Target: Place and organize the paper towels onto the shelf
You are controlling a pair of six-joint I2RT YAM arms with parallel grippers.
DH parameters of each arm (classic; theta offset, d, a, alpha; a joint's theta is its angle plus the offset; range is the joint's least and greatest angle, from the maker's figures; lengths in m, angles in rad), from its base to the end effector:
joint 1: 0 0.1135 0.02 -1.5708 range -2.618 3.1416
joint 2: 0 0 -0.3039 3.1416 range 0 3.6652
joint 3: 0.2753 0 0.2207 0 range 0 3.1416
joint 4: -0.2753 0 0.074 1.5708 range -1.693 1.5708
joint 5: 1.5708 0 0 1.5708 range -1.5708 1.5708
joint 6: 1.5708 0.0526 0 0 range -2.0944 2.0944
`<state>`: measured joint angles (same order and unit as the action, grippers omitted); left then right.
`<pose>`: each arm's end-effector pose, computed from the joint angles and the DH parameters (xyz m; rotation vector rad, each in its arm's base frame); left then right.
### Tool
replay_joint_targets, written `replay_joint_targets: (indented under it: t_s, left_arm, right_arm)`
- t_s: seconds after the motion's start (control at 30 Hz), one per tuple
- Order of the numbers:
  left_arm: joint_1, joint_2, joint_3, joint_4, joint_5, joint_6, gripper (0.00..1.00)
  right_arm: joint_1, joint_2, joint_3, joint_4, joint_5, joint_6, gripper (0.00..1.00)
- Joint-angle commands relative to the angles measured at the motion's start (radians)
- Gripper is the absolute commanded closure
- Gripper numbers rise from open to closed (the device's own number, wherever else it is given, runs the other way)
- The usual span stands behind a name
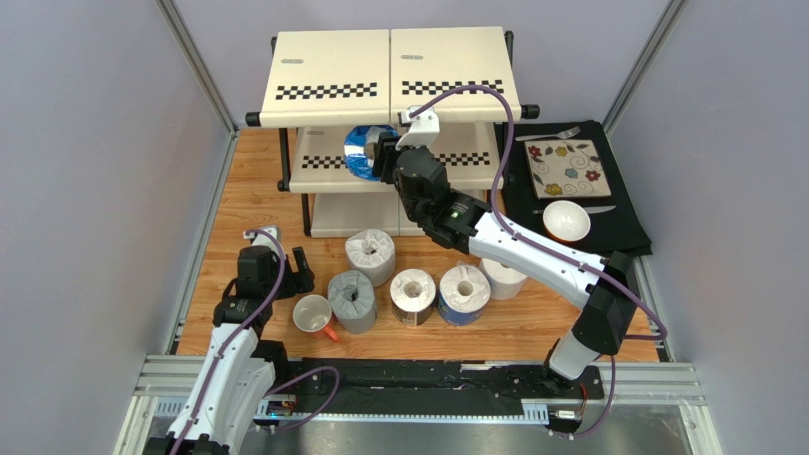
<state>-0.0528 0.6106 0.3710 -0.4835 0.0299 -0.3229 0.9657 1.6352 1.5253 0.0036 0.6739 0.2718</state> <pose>0.0863 -0.0061 0.2119 -0.2948 2.2852 -0.2280 0.2384 0.2870 0.4409 -0.0698 1.6658 0.3754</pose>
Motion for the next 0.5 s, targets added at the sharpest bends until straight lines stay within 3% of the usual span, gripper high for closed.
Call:
replay_joint_targets:
  t_s: [0.0, 0.33, 0.47]
  left_arm:
    - [-0.007, -0.003, -0.004, 0.006, 0.011, 0.021, 0.11]
    - [-0.009, 0.0, -0.004, 0.006, 0.008, 0.022, 0.11]
    - [-0.009, 0.0, -0.006, 0.005, 0.01, 0.022, 0.11]
  right_arm:
    - [0.004, 0.023, 0.05, 0.151, 0.05, -0.029, 0.92]
    - [0.005, 0.081, 0.075, 0.141, 0.064, -0.043, 0.92]
    - [0.004, 0.083, 0.07, 0.144, 0.076, -0.052, 0.85]
